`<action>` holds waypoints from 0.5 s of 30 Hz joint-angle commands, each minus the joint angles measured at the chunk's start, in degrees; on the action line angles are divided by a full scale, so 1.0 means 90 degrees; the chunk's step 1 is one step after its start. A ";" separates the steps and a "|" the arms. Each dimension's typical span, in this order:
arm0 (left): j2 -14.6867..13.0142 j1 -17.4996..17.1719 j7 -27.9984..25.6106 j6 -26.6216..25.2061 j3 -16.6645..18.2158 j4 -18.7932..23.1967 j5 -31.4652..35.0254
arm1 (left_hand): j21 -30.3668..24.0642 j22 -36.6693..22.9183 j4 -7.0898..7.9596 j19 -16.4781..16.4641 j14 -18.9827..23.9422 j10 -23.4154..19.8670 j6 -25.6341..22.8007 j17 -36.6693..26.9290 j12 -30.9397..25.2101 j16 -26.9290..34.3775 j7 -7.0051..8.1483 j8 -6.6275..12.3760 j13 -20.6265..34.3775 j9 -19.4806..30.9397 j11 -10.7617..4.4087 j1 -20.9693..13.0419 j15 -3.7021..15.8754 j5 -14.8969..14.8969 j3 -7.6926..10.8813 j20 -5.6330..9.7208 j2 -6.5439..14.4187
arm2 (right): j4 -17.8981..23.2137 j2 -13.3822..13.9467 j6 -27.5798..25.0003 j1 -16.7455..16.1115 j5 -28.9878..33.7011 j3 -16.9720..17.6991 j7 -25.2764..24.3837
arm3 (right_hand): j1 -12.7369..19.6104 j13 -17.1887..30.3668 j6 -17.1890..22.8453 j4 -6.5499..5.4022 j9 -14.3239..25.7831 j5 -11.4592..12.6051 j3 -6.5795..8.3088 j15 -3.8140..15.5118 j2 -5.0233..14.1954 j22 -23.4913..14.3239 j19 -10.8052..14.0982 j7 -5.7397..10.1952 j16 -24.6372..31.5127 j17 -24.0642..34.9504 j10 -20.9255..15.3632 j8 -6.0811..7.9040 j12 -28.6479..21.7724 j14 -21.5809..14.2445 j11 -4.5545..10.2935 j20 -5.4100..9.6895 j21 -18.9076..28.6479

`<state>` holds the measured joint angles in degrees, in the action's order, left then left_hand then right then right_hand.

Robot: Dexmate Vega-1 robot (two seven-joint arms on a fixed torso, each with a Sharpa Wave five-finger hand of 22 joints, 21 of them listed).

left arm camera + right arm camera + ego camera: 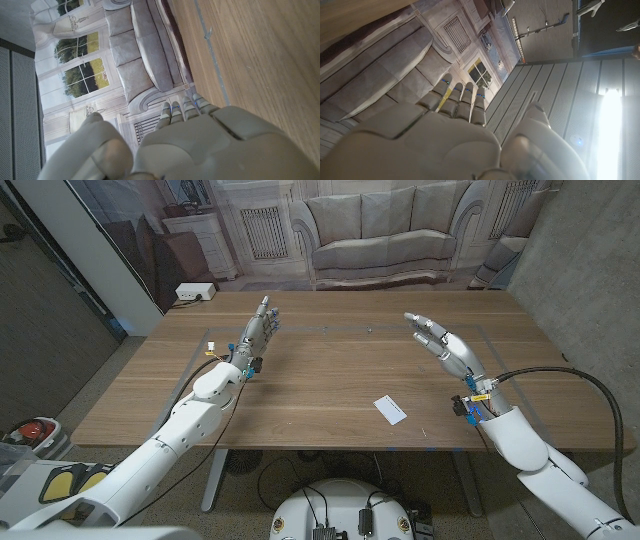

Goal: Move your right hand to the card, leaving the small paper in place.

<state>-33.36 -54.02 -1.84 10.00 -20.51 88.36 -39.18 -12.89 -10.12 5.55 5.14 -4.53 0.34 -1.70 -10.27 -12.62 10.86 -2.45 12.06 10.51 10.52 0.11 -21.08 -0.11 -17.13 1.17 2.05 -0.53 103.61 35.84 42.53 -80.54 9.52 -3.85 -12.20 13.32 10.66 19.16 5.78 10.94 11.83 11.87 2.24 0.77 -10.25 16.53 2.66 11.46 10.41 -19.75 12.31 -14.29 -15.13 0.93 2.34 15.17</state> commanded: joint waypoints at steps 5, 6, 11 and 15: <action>0.0018 -0.0008 0.0095 0.0100 0.0016 -0.0105 -0.0026 | 0.0008 -0.0022 -0.0012 -0.0044 0.0036 -0.0058 -0.0026 -0.0028 0.0016 0.0047 -0.0005 0.0013 0.0034 0.0031 -0.0017 -0.0035 0.0025 0.0006 -0.0040 0.0201 0.0016 | 0.0144 -0.0054 -0.0105 -0.0087 0.0816 0.0083 -0.0365 | 0.0026 0.0010 0.0010 0.0038 0.0003 0.0057 0.0023 0.0084 0.0014 -0.0030 0.0043 0.0050 0.0021 0.0018 -0.0071 -0.0013 -0.0015 -0.0074 0.0010 0.0210 -0.0037; -0.0020 -0.0010 0.0116 0.0046 0.0016 -0.0077 -0.0041 | 0.0009 -0.0022 -0.0012 -0.0046 0.0036 -0.0056 -0.0024 -0.0028 0.0018 0.0045 -0.0004 0.0011 0.0034 0.0031 -0.0018 -0.0037 0.0024 0.0006 -0.0042 0.0195 0.0016 | 0.0172 -0.0055 -0.0132 -0.0100 0.0896 0.0095 -0.0397 | 0.0027 0.0010 0.0011 0.0038 0.0004 0.0058 0.0023 0.0084 0.0014 -0.0030 0.0044 0.0054 0.0021 0.0018 -0.0072 -0.0013 -0.0014 -0.0078 0.0012 0.0210 -0.0038; -0.0109 -0.0025 0.0098 -0.0041 0.0016 0.0010 -0.0007 | 0.0024 -0.0022 -0.0015 -0.0033 0.0000 -0.0032 0.0010 -0.0028 0.0035 0.0025 -0.0002 -0.0009 0.0034 0.0032 -0.0024 -0.0044 0.0016 0.0007 -0.0050 0.0185 0.0021 | 0.0275 -0.0033 -0.0222 -0.0145 0.1177 0.0101 -0.0509 | 0.0028 0.0010 0.0002 0.0041 0.0004 0.0062 0.0023 0.0081 0.0014 -0.0030 0.0049 0.0077 0.0015 0.0018 -0.0056 -0.0021 -0.0003 -0.0080 0.0034 0.0207 -0.0045; -0.0109 -0.0034 0.0101 -0.0040 0.0026 0.0016 -0.0024 | 0.0032 -0.0022 -0.0016 -0.0025 -0.0005 -0.0033 0.0013 -0.0029 0.0038 0.0020 0.0000 -0.0014 0.0034 0.0032 -0.0021 -0.0048 0.0010 0.0009 -0.0054 0.0181 0.0025 | 0.0345 -0.0010 -0.0338 -0.0163 0.1369 0.0052 -0.0567 | 0.0028 0.0010 -0.0004 0.0044 0.0004 0.0066 0.0022 0.0073 0.0014 -0.0030 0.0040 0.0086 0.0006 0.0019 -0.0053 -0.0028 0.0003 -0.0073 0.0046 0.0190 -0.0058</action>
<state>-33.70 -54.04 -1.08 10.39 -20.47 87.91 -39.27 -12.89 -10.13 5.38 4.94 -4.22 0.34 -1.70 -10.27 -12.62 10.86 -2.45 12.06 10.51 10.51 0.10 -21.10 0.20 -17.13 1.00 1.85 -0.51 105.27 35.41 41.32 -81.43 16.99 -3.13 -15.40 13.32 10.66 18.93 5.78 10.94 12.18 11.87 2.05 0.77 -10.25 16.53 2.88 11.46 10.41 -19.95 12.22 -14.29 -15.31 1.13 2.33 14.82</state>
